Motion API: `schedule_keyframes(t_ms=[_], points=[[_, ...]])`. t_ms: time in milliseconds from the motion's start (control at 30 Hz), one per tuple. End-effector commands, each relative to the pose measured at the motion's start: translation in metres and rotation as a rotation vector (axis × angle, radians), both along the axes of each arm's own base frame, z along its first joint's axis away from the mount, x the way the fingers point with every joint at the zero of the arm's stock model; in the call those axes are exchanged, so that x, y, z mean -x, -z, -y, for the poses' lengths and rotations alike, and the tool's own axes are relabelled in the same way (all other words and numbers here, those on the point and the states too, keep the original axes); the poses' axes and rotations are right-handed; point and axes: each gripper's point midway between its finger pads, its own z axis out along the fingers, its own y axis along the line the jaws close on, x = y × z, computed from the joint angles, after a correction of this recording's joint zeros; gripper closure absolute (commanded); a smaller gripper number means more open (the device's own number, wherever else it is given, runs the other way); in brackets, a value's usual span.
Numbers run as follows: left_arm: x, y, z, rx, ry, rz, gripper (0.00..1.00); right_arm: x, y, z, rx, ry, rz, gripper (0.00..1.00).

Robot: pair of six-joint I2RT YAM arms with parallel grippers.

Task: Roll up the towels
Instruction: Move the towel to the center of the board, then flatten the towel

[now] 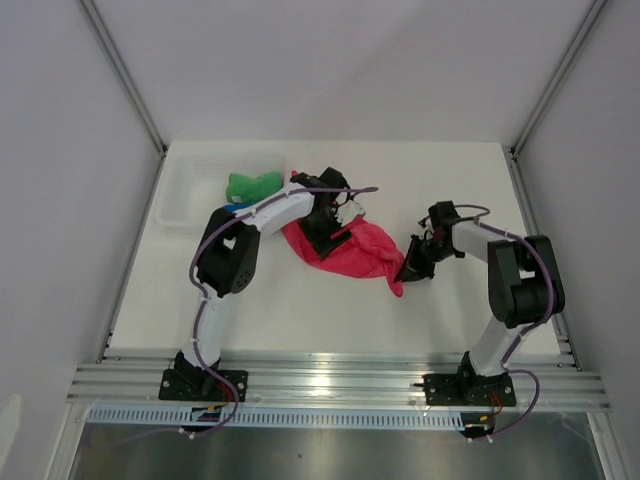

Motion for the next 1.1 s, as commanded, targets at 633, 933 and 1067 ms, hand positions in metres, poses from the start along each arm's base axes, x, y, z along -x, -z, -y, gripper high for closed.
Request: schedule_keyframes(t_ms=[633,933,1067], points=[[-0.013,-0.019,-0.023,0.053,-0.126,0.006,0.21,-0.09,-0.08,-0.012,0.217,-0.059,0.433,0.54],[0.024,-0.007,-0.028,0.047,-0.102,-0.122,0.16,-0.135,-0.014,-0.053,0.123,-0.235,0.431,0.55],[0.033,0.008,-0.038,-0.003,-0.097,-0.147,0.14,-0.122,-0.004,-0.062,0.047,-0.252,0.39,0.57]])
